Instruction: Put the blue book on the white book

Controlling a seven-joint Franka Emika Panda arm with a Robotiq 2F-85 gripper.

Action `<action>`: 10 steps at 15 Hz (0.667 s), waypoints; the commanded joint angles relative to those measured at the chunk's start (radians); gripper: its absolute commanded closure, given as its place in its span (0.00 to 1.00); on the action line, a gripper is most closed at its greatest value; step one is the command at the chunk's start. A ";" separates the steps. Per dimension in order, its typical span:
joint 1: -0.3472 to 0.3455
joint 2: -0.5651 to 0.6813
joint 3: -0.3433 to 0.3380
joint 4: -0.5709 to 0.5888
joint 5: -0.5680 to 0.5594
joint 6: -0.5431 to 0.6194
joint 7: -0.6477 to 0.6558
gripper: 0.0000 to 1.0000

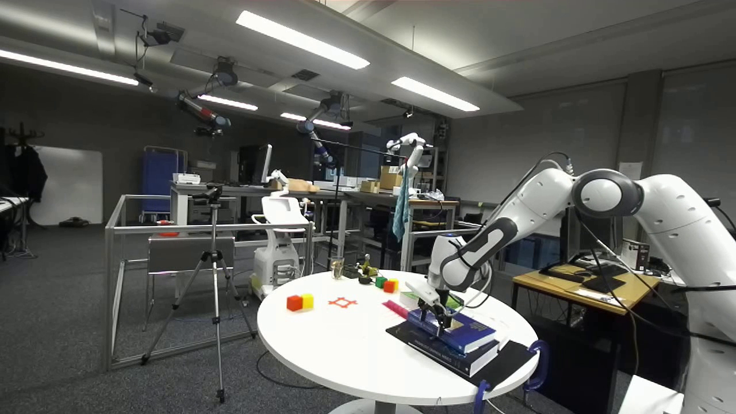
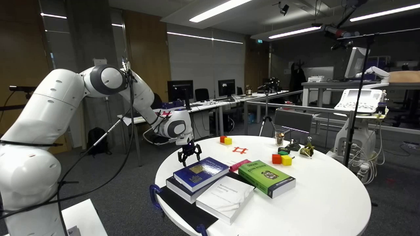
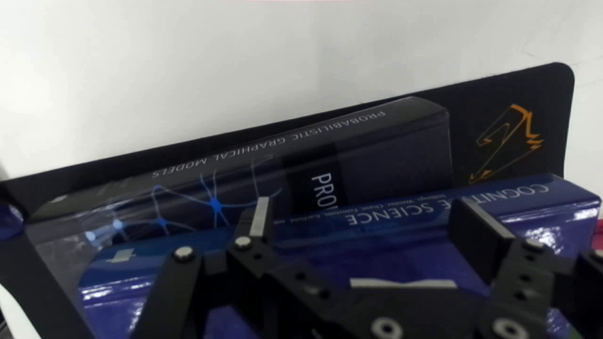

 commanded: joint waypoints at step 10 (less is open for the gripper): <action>-0.025 -0.052 -0.011 -0.048 -0.082 -0.035 0.025 0.00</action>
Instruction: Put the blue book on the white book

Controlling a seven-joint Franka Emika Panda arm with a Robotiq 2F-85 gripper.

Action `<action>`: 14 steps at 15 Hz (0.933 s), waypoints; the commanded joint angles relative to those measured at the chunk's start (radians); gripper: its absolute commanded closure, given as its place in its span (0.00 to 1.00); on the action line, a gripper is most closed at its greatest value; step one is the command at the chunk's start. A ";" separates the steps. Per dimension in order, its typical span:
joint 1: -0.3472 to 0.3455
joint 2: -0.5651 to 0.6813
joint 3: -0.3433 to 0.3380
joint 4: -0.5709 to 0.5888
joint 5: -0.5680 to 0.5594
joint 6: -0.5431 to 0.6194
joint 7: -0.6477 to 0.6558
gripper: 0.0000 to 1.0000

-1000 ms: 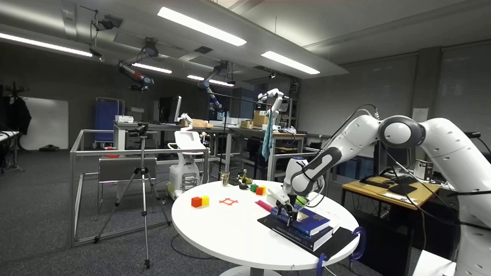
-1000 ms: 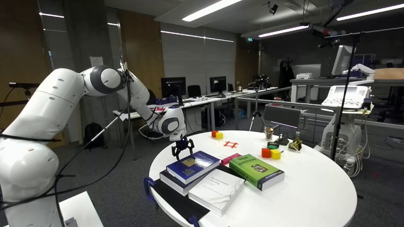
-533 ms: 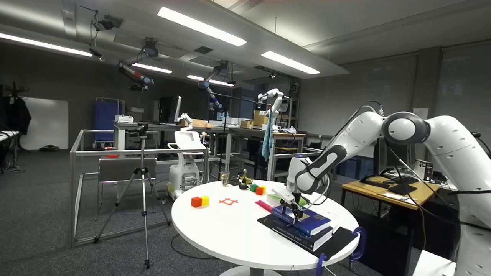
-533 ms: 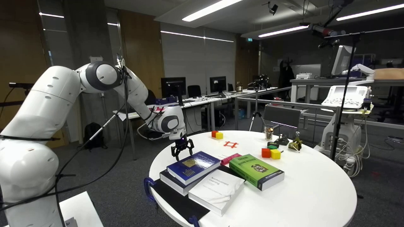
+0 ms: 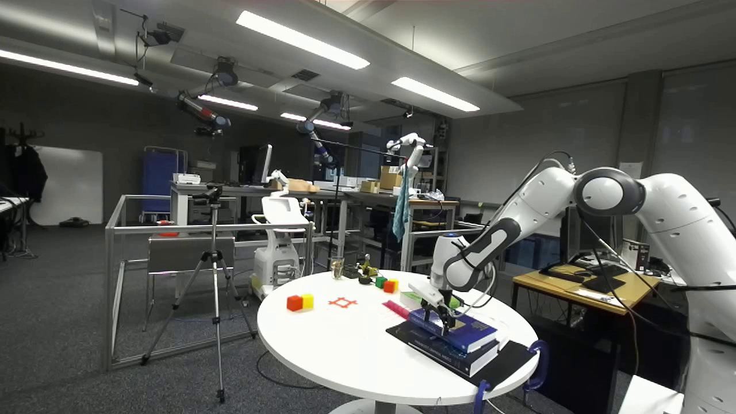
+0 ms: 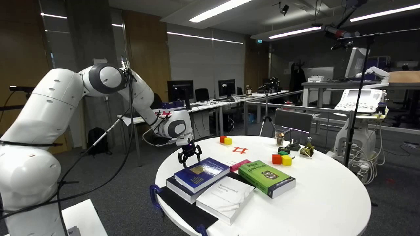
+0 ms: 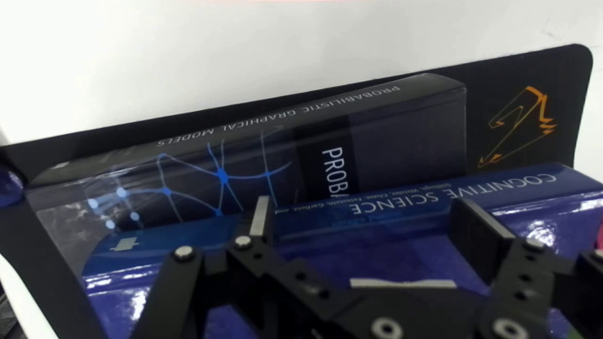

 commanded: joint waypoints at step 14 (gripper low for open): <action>-0.095 -0.037 -0.019 -0.017 -0.031 -0.049 0.010 0.00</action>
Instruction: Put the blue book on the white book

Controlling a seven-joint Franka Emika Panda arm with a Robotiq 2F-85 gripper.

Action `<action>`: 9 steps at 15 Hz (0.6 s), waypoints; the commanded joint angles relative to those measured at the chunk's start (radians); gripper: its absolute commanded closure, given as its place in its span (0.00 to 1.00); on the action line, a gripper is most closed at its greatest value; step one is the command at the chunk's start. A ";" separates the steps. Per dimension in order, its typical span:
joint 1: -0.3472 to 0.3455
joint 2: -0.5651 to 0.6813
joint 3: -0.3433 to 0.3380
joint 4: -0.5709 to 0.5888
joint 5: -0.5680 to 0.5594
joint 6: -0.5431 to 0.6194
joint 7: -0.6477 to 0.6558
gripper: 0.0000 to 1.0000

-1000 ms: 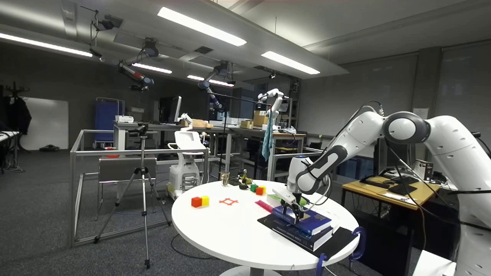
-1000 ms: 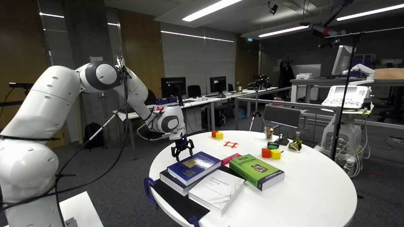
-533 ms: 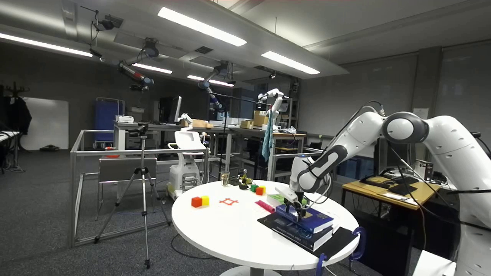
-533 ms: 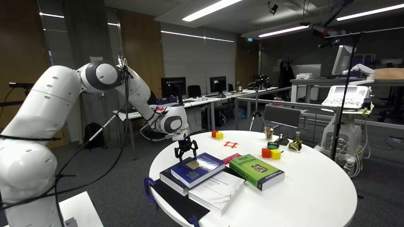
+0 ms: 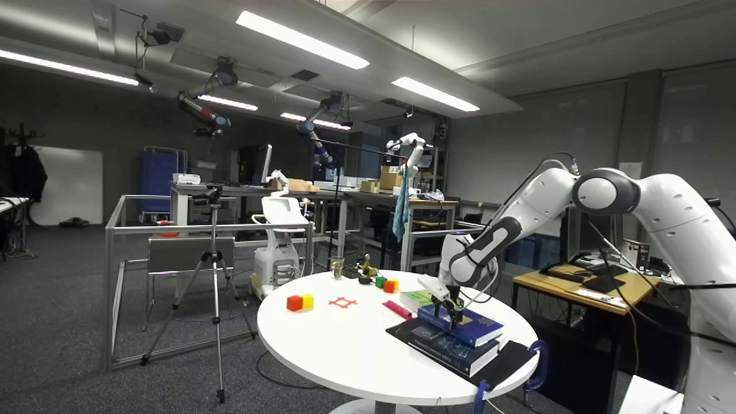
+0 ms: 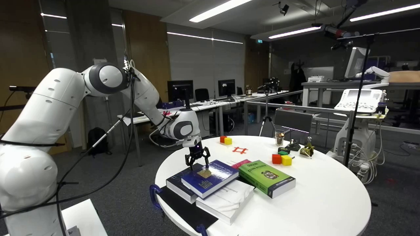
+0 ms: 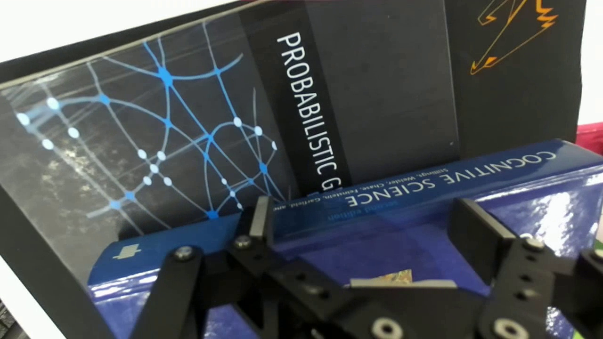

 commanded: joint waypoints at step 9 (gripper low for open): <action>-0.081 -0.036 -0.009 -0.021 0.001 -0.046 -0.002 0.00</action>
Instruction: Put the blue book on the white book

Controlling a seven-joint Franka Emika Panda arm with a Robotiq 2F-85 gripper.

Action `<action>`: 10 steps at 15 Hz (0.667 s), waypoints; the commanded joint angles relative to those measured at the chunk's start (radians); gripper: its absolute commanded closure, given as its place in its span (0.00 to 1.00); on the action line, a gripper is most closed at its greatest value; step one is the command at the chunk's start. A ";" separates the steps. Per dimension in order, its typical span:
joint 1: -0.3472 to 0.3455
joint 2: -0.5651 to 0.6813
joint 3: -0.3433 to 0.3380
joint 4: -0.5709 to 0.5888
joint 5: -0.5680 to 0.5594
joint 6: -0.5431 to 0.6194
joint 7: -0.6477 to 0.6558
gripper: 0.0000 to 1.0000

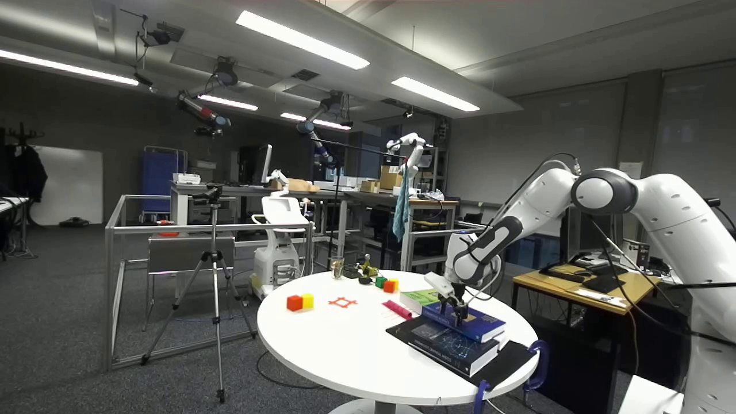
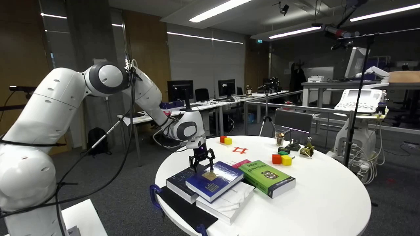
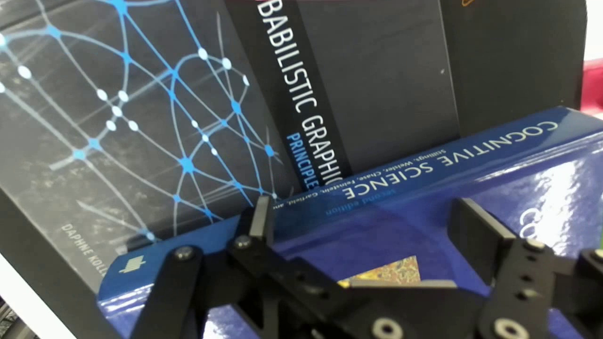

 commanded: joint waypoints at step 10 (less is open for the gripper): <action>-0.072 -0.055 -0.008 -0.052 -0.002 -0.032 -0.004 0.00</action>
